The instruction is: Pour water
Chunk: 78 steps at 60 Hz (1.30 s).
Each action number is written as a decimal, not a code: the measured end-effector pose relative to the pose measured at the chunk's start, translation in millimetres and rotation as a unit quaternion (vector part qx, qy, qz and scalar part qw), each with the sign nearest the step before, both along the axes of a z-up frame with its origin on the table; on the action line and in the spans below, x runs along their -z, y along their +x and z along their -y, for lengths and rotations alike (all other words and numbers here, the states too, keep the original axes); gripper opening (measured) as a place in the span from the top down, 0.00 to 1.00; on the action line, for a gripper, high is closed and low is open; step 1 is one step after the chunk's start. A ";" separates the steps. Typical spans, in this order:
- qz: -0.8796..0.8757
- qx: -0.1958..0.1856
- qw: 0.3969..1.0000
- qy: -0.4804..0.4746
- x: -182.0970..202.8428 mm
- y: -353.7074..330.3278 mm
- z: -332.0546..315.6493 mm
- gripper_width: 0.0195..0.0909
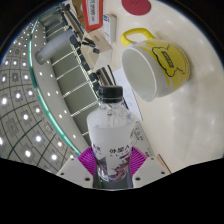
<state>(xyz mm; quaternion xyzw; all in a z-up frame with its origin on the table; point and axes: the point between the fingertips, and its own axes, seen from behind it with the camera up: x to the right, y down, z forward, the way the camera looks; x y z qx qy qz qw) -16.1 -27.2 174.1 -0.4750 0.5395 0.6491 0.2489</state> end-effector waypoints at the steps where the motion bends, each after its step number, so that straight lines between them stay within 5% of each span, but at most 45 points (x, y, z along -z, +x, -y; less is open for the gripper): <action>1: 0.012 -0.003 1.000 0.000 0.9 -1.3 -0.4 0.72; 13: 0.364 -0.036 0.930 0.041 -13.1 30.1 9.7 0.72; 26: 0.676 0.035 0.733 0.068 -65.2 146.6 13.2 0.72; 39: 0.821 0.039 0.570 -0.010 -11.0 266.4 21.3 0.72; 63: 0.835 -0.036 0.545 -0.067 135.1 322.5 28.4 0.70; 73: 0.835 -0.022 0.547 -0.052 134.5 324.0 39.9 0.53; 78: 0.828 -0.045 0.554 -0.065 147.2 319.4 41.0 0.41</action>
